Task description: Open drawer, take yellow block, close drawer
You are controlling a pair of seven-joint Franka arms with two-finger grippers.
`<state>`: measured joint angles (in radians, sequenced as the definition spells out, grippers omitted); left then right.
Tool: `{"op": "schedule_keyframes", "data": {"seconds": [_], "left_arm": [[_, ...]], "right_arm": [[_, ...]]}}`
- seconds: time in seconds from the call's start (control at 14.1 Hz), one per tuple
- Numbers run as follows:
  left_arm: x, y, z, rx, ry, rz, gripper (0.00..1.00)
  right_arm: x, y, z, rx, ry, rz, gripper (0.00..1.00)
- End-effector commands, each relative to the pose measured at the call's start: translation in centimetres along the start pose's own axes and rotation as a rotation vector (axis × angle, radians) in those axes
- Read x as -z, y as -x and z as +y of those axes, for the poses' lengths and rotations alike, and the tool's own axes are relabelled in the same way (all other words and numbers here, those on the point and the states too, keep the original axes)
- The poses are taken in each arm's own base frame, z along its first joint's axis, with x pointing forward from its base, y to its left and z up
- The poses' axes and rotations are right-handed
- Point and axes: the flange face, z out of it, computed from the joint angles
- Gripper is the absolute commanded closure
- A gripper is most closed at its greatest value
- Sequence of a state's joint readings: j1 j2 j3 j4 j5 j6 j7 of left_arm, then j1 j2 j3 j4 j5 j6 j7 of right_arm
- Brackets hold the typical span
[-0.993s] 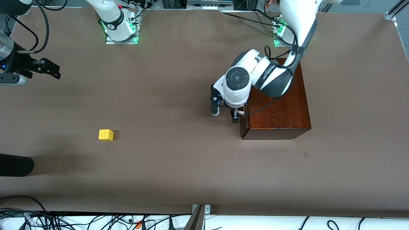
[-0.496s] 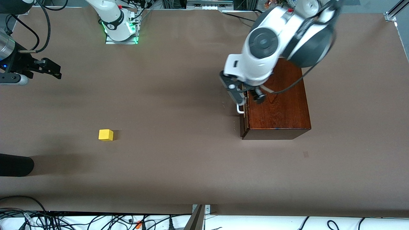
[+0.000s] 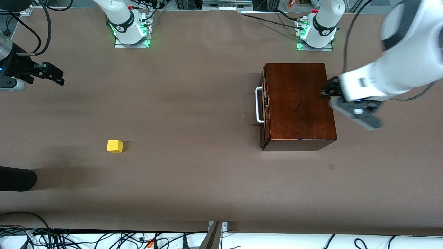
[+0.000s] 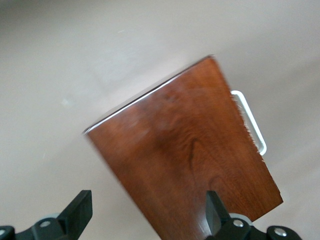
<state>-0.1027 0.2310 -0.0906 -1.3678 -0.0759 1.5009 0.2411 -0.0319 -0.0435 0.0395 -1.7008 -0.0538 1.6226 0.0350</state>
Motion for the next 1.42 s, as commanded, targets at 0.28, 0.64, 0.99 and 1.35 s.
{"op": "schedule_keyframes", "data": {"seconds": [0.28, 0.64, 0.99, 1.35], "left_arm": [[1.0, 7.4, -2.5, 0.455, -0.126, 0.114, 0.00], [-0.1, 9.2, -6.9, 0.432, -0.115, 0.077, 0.00], [-0.6, 8.7, -6.2, 0.418, -0.151, 0.039, 0.00], [-0.9, 8.8, -7.1, 0.425, -0.142, 0.042, 0.00]], "right_arm": [[0.6, 0.5, 0.6, -0.027, -0.041, 0.005, 0.00], [1.0, 0.4, 0.8, -0.029, -0.042, 0.014, 0.00], [0.8, 0.4, 0.7, -0.032, -0.043, 0.011, 0.00], [1.0, 0.4, 0.8, -0.037, -0.045, 0.014, 0.00]]}}
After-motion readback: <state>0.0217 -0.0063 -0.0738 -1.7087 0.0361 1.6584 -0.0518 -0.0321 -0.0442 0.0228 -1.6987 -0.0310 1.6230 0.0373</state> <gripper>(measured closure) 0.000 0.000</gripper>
